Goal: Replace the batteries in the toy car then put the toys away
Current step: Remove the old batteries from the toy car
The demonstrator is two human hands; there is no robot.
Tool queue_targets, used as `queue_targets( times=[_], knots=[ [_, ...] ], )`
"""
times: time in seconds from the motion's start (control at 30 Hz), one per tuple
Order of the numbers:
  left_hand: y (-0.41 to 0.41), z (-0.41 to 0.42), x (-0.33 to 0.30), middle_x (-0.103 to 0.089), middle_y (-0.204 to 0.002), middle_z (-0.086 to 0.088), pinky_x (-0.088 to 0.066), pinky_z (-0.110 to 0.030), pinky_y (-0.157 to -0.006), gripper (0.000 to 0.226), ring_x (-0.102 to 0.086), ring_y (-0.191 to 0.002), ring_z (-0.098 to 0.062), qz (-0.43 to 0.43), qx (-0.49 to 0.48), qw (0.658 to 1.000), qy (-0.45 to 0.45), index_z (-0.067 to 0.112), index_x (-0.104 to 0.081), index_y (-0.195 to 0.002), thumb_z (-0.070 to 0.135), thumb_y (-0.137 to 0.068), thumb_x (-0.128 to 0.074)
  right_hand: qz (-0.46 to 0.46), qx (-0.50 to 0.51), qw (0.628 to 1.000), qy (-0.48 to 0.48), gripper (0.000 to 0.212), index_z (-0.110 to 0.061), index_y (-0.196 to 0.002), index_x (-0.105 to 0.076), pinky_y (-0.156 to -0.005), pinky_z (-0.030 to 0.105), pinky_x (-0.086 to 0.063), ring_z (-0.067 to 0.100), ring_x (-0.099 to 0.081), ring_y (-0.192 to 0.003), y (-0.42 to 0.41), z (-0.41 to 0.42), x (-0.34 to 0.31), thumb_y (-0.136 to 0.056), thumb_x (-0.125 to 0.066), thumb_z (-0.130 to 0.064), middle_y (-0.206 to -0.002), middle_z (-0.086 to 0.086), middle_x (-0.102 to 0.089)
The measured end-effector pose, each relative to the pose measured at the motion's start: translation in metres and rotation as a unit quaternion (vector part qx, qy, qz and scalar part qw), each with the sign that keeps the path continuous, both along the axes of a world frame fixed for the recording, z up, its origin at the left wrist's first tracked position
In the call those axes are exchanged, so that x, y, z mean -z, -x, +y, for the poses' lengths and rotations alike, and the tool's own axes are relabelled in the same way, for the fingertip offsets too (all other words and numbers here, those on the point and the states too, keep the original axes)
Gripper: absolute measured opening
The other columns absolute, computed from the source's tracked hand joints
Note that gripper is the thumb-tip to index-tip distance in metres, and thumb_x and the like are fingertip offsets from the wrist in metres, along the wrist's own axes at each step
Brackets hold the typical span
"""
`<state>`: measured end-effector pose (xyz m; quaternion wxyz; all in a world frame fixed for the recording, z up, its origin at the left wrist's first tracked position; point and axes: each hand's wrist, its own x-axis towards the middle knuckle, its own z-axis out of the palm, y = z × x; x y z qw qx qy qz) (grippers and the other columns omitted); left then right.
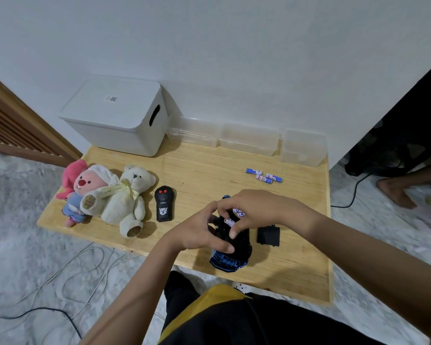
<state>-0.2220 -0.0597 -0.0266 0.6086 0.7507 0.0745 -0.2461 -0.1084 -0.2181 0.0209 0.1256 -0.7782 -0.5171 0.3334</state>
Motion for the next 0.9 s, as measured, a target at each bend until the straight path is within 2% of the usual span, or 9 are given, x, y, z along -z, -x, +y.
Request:
queue_targets(
  times=[0.1,0.17,0.3,0.37,0.47,0.57,0.63,0.77,0.9],
  knots=[
    [-0.002,0.002,-0.002,-0.058,-0.112,-0.005,-0.057,-0.033,-0.084,0.082,-0.061,-0.105,-0.02,-0.002,-0.016,1.0,0.006,0.03,-0.045,-0.122,0.028,-0.051,-0.086,-0.014,0.031,0.998,-0.056,0.035,-0.029,-0.078,-0.043,-0.059,0.037,-0.041,0.015,-0.053,-0.075,0.002,-0.002,0.006,-0.072,-0.076,-0.04,-0.077,-0.009,-0.058],
    [-0.003,0.004,-0.001,-0.059,-0.113,-0.012,-0.057,-0.036,-0.084,0.08,-0.064,-0.102,-0.028,-0.003,-0.028,1.0,0.01,0.032,-0.044,-0.121,0.028,-0.053,-0.086,0.007,0.098,0.99,-0.101,0.028,-0.025,-0.08,-0.05,-0.065,0.036,-0.046,0.01,-0.056,-0.077,0.002,-0.007,0.01,-0.074,-0.076,-0.035,-0.079,-0.011,-0.062],
    [-0.004,0.004,0.006,-0.056,-0.118,-0.012,-0.056,-0.028,-0.078,0.085,-0.065,-0.099,-0.024,-0.011,-0.059,0.998,0.018,0.033,-0.036,-0.129,0.019,-0.06,-0.084,0.08,0.269,0.934,-0.221,0.017,-0.021,-0.081,-0.061,-0.073,0.024,-0.05,0.003,-0.06,-0.077,0.008,-0.016,0.021,-0.077,-0.077,-0.023,-0.079,-0.01,-0.065],
    [-0.004,0.003,0.013,-0.054,-0.12,-0.007,-0.054,-0.027,-0.081,0.087,-0.061,-0.105,-0.021,-0.021,-0.07,0.997,0.01,0.034,-0.032,-0.13,0.017,-0.062,-0.083,0.136,0.391,0.866,-0.281,0.016,-0.02,-0.084,-0.063,-0.062,0.017,-0.048,0.004,-0.059,-0.066,0.011,-0.018,0.027,-0.077,-0.077,-0.02,-0.078,-0.006,-0.065],
    [-0.003,0.002,0.024,-0.05,-0.122,-0.002,-0.054,-0.027,-0.083,0.086,-0.059,-0.106,-0.017,-0.019,-0.073,0.997,0.0,0.034,-0.027,-0.13,0.007,-0.068,-0.08,0.329,0.54,0.713,-0.304,0.022,-0.012,-0.108,-0.062,-0.041,0.023,-0.036,0.01,-0.037,-0.04,0.014,-0.021,0.038,-0.087,-0.065,-0.016,-0.065,0.006,-0.056],
    [-0.006,0.0,0.033,-0.051,-0.116,-0.002,-0.052,-0.021,-0.076,0.084,-0.059,-0.097,-0.009,-0.014,-0.057,0.998,-0.015,0.03,-0.025,-0.132,-0.004,-0.073,-0.075,0.514,0.593,0.547,-0.291,0.027,-0.006,-0.11,-0.061,-0.036,0.02,-0.027,0.008,-0.033,-0.04,0.018,-0.024,0.048,-0.093,-0.043,-0.015,-0.066,0.001,-0.053],
    [-0.009,-0.001,0.039,-0.051,-0.113,-0.003,-0.053,-0.023,-0.077,0.085,-0.059,-0.095,-0.011,-0.015,-0.047,0.999,-0.015,0.027,-0.024,-0.133,-0.009,-0.073,-0.072,0.571,0.606,0.476,-0.283,0.029,-0.008,-0.101,-0.062,-0.036,0.017,-0.028,0.009,-0.039,-0.041,0.021,-0.025,0.051,-0.088,-0.037,-0.015,-0.065,0.0,-0.053],
    [-0.018,-0.002,0.049,-0.049,-0.113,-0.002,-0.051,-0.025,-0.077,0.086,-0.058,-0.097,-0.014,-0.005,-0.032,0.999,-0.022,0.028,-0.022,-0.132,-0.011,-0.072,-0.069,0.61,0.609,0.425,-0.277,0.019,-0.011,-0.086,-0.06,-0.039,0.019,-0.043,0.016,-0.054,-0.051,0.024,-0.027,0.053,-0.09,-0.043,-0.019,-0.064,0.002,-0.055],
    [-0.026,-0.001,0.052,-0.048,-0.118,-0.004,-0.052,-0.027,-0.082,0.088,-0.057,-0.105,-0.02,0.013,-0.017,0.999,-0.026,0.029,-0.019,-0.133,-0.005,-0.069,-0.07,0.602,0.608,0.434,-0.281,0.016,-0.014,-0.094,-0.063,-0.047,0.025,-0.053,0.017,-0.064,-0.057,0.02,-0.028,0.055,-0.094,-0.051,-0.024,-0.07,0.002,-0.066]
  ],
)
